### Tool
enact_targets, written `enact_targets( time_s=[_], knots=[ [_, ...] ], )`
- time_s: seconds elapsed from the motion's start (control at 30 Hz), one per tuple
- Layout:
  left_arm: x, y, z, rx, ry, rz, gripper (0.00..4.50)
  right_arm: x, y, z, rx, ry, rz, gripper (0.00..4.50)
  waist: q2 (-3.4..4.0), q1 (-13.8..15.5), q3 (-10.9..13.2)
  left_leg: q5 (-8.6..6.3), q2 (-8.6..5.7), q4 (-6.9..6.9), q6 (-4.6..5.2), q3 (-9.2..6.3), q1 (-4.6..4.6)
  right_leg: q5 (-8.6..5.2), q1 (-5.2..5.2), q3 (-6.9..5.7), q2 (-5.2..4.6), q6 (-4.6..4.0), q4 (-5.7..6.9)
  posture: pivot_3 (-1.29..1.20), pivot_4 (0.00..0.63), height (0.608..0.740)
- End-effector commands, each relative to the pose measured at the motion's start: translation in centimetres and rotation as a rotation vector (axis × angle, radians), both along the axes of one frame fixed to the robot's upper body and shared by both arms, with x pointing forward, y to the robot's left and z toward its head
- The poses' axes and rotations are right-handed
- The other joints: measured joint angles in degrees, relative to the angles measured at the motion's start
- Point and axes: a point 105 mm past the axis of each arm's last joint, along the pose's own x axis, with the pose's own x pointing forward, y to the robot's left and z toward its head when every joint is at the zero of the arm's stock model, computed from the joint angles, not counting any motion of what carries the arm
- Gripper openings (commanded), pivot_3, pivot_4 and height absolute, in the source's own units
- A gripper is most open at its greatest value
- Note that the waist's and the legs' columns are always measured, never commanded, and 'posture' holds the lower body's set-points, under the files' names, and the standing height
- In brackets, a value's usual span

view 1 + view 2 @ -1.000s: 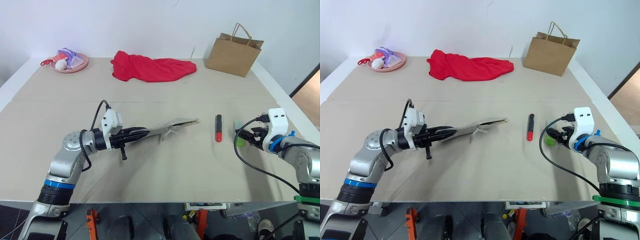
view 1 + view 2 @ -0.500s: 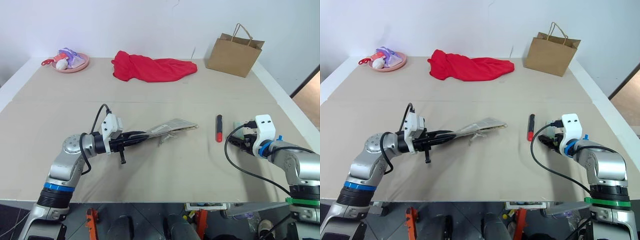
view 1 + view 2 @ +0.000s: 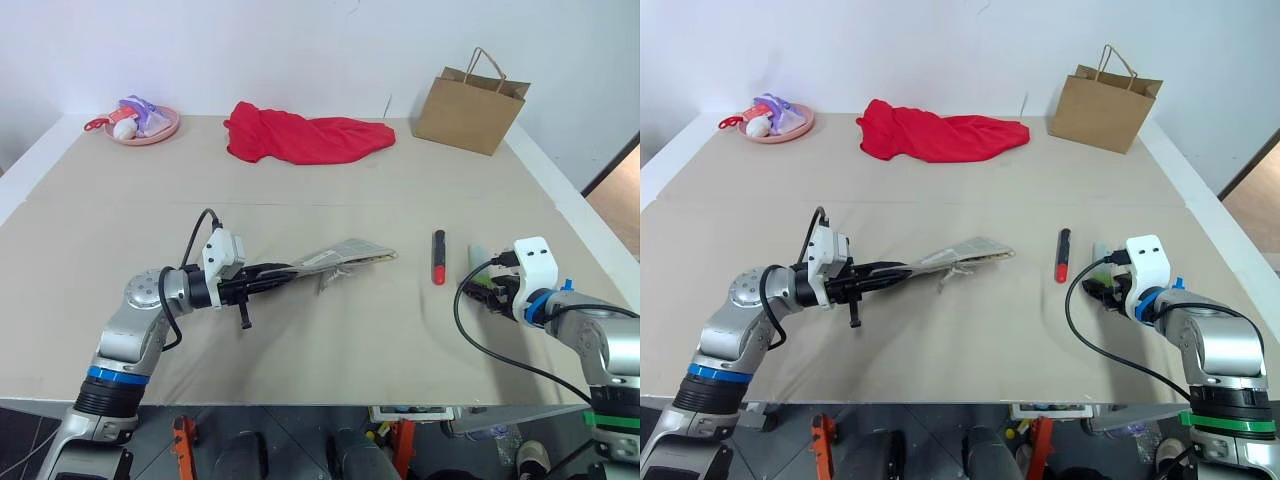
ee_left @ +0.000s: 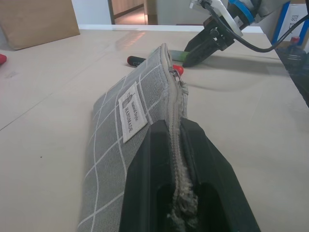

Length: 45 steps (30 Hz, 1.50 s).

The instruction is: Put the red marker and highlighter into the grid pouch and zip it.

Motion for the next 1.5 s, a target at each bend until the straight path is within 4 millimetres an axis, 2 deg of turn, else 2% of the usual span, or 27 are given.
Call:
enact_targets(
  time_s=[0.03,0.1,0.13,0.2,0.27,0.33,0.4,0.47,0.53,0.6,0.63,0.7,0.73,1.07,1.17,1.5],
  knots=[
    [-0.1,0.0,0.9,-0.006,-0.044,-0.013,0.0,0.0,-0.3,1.1,-0.03,-0.035,0.01,2.15,0.0,0.0,0.0,0.0,0.0,0.0,0.0,0.0,0.0,0.0,0.0,0.0,0.0,0.0,0.0,0.0,0.15,0.74],
    [-0.1,-0.1,0.8,-0.005,-0.043,-0.014,0.0,0.1,-0.3,1.2,-0.028,-0.043,0.016,1.31,0.0,0.0,0.0,0.0,0.0,0.0,0.0,0.01,0.0,0.0,0.0,0.02,-0.01,0.0,0.0,0.0,0.15,0.74],
    [-0.1,-0.1,0.7,-0.004,-0.043,-0.015,0.0,0.1,-0.3,1.3,-0.028,-0.047,0.018,1.12,0.0,0.0,0.0,0.0,0.0,0.0,0.0,0.01,0.0,0.0,0.0,0.02,-0.01,0.0,0.0,0.0,0.15,0.74],
    [-0.2,-0.1,0.6,-0.001,-0.041,-0.019,0.0,0.3,-0.3,1.9,-0.041,-0.07,0.023,1.12,0.0,0.0,0.0,0.0,0.0,0.0,0.0,0.01,0.0,0.0,-0.01,0.02,0.0,0.0,0.0,0.0,0.15,0.74],
    [-0.2,-0.2,0.4,0.002,-0.041,-0.025,0.0,1.0,-0.2,3.6,-0.057,-0.171,0.039,1.12,0.0,0.0,0.0,0.0,0.0,0.0,0.0,0.02,0.0,0.0,-0.02,0.02,0.0,0.0,0.0,0.0,0.15,0.74],
    [-0.2,-0.3,0.3,0.005,-0.041,-0.031,0.0,1.4,0.9,7.1,-0.13,-0.321,0.151,1.12,0.01,0.0,0.01,0.0,0.0,0.0,0.0,0.01,0.0,0.0,-0.02,0.01,0.0,0.0,0.0,0.0,0.15,0.74],
    [-0.1,-0.4,0.3,0.006,-0.042,-0.036,0.0,1.1,1.7,9.7,-0.2,-0.409,0.252,1.12,0.19,-0.03,0.09,0.0,-0.01,0.0,0.0,0.02,0.0,0.0,-0.05,0.07,0.0,0.0,0.0,0.0,0.15,0.74],
    [0.0,-0.4,0.3,0.006,-0.044,-0.04,0.0,0.7,2.1,11.2,-0.266,-0.438,0.33,1.12,0.19,-0.03,0.09,0.0,-0.02,0.0,0.0,0.03,0.0,0.0,-0.06,0.1,-0.02,0.03,0.0,0.0,0.15,0.74],
    [0.0,-0.5,0.3,0.007,-0.045,-0.045,0.0,-0.6,3.7,12.1,-0.334,-0.439,0.494,1.12,0.16,0.0,0.08,0.0,-0.01,-0.01,0.0,0.05,-0.01,-0.01,-0.05,0.03,-0.01,0.03,-0.02,0.0,0.15,0.74],
    [-0.1,-0.6,0.3,0.007,-0.046,-0.049,0.0,-2.6,5.5,11.9,-0.354,-0.382,0.675,1.12,0.17,0.16,0.08,-0.02,0.03,-0.04,0.0,-0.01,-0.01,-0.05,-0.03,-0.06,0.02,-0.02,-0.05,0.0,0.15,0.74],
    [-0.1,-0.6,0.3,0.006,-0.046,-0.051,0.0,-4.1,6.4,10.9,-0.362,-0.295,0.776,1.12,0.18,0.31,0.08,-0.02,0.02,-0.07,0.0,-0.05,-0.03,-0.08,-0.03,-0.09,0.01,-0.04,-0.06,0.0,0.15,0.74],
    [0.0,-0.7,0.3,0.005,-0.047,-0.053,0.0,-5.8,7.1,9.4,-0.375,-0.177,0.877,1.12,0.17,0.31,0.08,-0.05,0.02,-0.11,0.03,-0.1,-0.04,-0.16,-0.02,-0.15,-0.02,-0.05,-0.06,0.0,0.15,0.74],
    [0.0,-0.7,0.2,0.005,-0.047,-0.053,0.0,-6.0,7.3,9.1,-0.385,-0.158,0.896,1.12,0.17,0.3,0.08,-0.06,0.02,-0.1,0.02,-0.09,-0.05,-0.16,-0.02,-0.15,-0.01,-0.04,-0.07,0.0,0.15,0.74],
    [0.0,-0.9,0.3,0.001,-0.053,-0.06,0.0,-5.3,7.9,7.6,-0.403,-0.136,0.913,1.12,0.14,0.05,0.09,-0.04,0.02,0.09,0.0,-0.03,0.02,0.01,0.02,0.06,-0.08,0.06,-0.09,0.0,0.15,0.74],
    [0.0,-1.0,0.3,0.0,-0.056,-0.061,0.0,-5.7,8.1,6.9,-0.389,-0.105,0.941,1.12,0.14,0.09,0.09,-0.04,0.02,0.06,0.0,-0.02,0.01,-0.03,0.02,0.02,-0.07,0.06,-0.09,0.0,0.15,0.74],
    [-0.3,-1.1,-0.1,0.023,-0.059,-0.071,0.0,-5.0,8.1,6.9,-0.385,-0.122,0.921,1.12,0.14,0.12,0.09,-0.05,0.01,0.05,-0.01,-0.03,0.0,-0.05,0.03,-0.01,-0.06,0.04,-0.08,0.0,0.15,0.74]
  ],
)
